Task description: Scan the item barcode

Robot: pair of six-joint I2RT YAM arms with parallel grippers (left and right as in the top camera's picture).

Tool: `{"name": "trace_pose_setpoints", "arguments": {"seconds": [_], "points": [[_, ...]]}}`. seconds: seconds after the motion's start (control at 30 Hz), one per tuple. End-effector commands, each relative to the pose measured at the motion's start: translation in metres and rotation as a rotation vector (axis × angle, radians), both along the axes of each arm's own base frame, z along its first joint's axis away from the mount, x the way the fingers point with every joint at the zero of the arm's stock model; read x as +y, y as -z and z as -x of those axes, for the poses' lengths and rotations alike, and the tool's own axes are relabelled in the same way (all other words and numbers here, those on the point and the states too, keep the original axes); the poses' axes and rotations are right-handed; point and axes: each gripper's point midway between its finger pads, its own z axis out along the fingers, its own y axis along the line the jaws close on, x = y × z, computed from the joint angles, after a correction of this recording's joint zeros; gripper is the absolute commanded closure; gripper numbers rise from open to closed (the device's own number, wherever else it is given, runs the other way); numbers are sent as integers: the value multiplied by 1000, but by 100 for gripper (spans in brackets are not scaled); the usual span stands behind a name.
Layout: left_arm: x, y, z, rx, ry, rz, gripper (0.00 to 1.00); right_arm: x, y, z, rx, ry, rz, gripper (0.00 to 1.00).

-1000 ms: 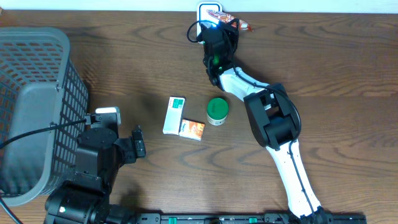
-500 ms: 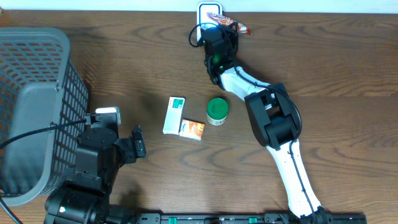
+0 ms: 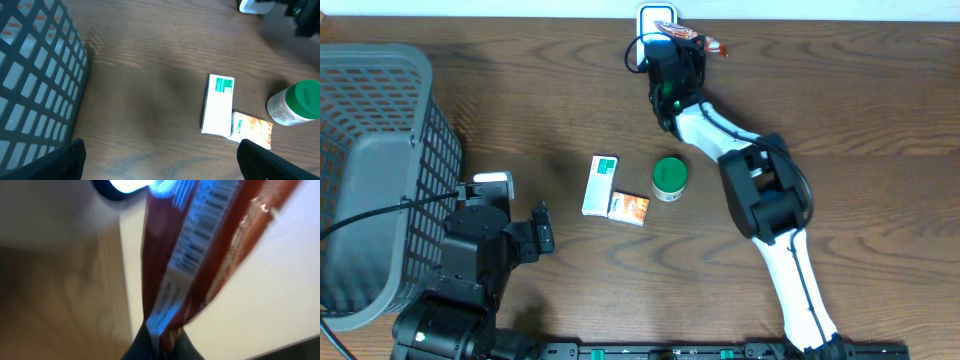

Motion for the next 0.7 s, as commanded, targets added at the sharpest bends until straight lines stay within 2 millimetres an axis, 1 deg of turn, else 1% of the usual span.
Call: {"name": "trace_pose_setpoints", "arguments": {"seconds": [0.0,0.03,0.13,0.17,0.23,0.33,0.37,0.47,0.5,0.57,0.6,0.67], "points": [[3,-3,-1,-9,-18,-4,4,-30,-91,13,-157,137,-155,99],[3,-3,-1,-9,-18,-4,4,-46,-100,20,-162,194,-171,99],[3,-3,-1,-9,-18,-4,4,-86,-116,40,-177,337,-214,99],[3,-3,-1,-9,-18,-4,4,-99,-119,48,-175,382,-234,99],[3,-3,-1,-9,-18,-4,4,-124,-117,68,-150,463,-298,99],[3,-3,-1,-9,-18,-4,4,-162,-102,103,-61,588,-417,99],[3,-3,-1,-9,-18,-4,4,-177,-96,115,-33,643,-451,99],[3,-3,-1,-9,-18,-4,4,-226,-76,146,13,829,-552,99],[3,-3,-1,-9,-18,-4,4,-244,-66,157,29,904,-598,99],[3,-3,-1,-9,-18,-4,4,-276,-49,176,46,1030,-668,99],[3,-3,-1,-9,-18,-4,4,-291,-43,185,39,1087,-690,99],[3,-3,-1,-9,-18,-4,4,-330,-30,212,3,1238,-712,99]]}}
